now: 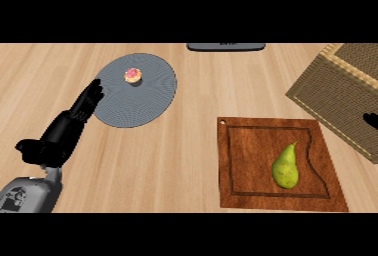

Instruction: Pick the pear from the cutting board and place it in the basket

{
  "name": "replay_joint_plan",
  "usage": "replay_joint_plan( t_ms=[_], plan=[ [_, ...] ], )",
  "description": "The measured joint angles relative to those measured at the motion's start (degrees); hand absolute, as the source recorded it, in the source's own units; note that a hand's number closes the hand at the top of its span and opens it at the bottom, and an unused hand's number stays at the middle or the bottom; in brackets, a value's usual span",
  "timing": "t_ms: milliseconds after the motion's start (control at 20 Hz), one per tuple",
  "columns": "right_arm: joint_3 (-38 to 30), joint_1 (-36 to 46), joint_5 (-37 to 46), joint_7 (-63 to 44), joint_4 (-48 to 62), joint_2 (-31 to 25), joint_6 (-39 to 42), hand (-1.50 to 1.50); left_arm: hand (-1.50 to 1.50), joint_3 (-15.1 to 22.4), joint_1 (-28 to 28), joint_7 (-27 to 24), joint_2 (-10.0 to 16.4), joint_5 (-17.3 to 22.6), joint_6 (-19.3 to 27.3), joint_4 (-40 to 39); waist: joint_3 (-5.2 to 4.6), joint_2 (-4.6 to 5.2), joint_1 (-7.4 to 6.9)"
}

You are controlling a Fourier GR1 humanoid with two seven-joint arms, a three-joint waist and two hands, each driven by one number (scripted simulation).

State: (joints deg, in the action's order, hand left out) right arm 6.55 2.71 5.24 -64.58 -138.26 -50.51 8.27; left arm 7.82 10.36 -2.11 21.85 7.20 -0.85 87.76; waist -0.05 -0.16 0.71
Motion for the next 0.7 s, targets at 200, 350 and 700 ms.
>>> replay_joint_plan(
  t_ms=[200, 350, 700],
  plan=[
    [2.2, -2.8, 6.7, 2.7, 3.0, 4.5, -1.2, -1.50, 0.00, 0.0, -0.2, 0.4, -0.9, -0.9, -0.3, 0.6, 0.04, 0.10, -0.43],
    [5.1, -4.8, 13.5, 6.7, 7.3, 8.8, -3.4, -1.50, 0.00, -0.1, -0.3, 0.7, -1.4, -1.4, -0.6, 1.0, 0.06, 0.14, -0.61],
    [8.5, -4.5, 24.0, 11.7, 16.3, 16.7, -5.2, -1.50, 0.00, -1.3, -0.4, 2.2, -3.0, -3.0, -1.5, 2.6, 0.07, 0.16, -0.76]
  ],
)
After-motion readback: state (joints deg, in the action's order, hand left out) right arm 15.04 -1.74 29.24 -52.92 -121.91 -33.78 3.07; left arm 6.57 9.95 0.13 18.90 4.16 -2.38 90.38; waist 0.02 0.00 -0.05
